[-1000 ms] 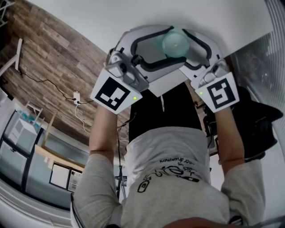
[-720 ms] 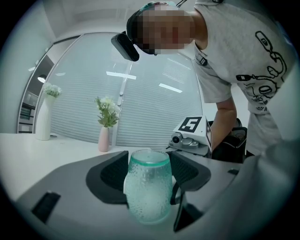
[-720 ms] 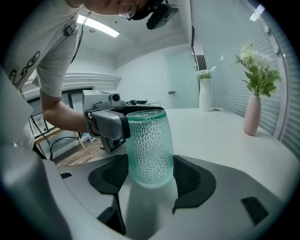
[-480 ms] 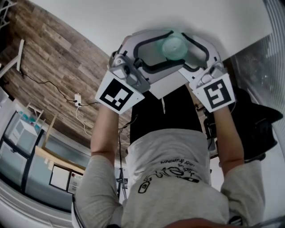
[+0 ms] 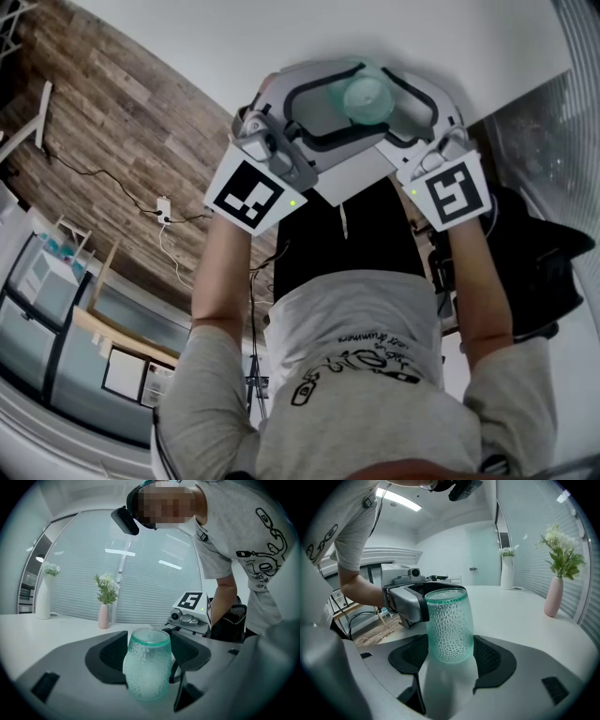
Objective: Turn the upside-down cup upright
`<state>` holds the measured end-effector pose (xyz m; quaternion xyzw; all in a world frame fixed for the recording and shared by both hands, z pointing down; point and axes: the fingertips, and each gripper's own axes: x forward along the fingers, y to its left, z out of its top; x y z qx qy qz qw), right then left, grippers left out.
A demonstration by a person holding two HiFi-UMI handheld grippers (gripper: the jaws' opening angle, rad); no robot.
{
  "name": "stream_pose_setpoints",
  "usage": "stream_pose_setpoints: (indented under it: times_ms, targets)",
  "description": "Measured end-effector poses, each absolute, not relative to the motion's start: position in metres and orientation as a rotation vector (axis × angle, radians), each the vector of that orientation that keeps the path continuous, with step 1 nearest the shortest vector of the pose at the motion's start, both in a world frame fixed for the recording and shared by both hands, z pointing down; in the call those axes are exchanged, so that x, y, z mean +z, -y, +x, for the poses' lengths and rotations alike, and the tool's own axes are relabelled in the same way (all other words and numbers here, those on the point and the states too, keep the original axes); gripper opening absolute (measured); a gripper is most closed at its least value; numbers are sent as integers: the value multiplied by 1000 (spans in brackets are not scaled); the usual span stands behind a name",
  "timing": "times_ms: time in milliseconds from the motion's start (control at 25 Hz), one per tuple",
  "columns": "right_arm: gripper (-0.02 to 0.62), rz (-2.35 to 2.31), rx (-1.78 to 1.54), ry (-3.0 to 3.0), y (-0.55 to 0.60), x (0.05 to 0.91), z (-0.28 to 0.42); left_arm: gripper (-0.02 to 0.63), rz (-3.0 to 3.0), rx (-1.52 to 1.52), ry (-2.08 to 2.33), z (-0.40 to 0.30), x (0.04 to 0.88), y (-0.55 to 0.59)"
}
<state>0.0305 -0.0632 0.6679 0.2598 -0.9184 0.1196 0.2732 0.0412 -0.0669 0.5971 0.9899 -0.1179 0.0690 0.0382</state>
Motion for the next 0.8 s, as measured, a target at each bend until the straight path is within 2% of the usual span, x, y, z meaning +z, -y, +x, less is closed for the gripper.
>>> stream_pose_setpoints:
  times_ms: [480, 800]
  targets:
    - [315, 698, 289, 2455, 54, 658, 46, 288, 2989, 269, 404, 34, 599, 65]
    - [314, 731, 279, 2504, 47, 620, 47, 287, 2983, 307, 480, 20, 573, 57]
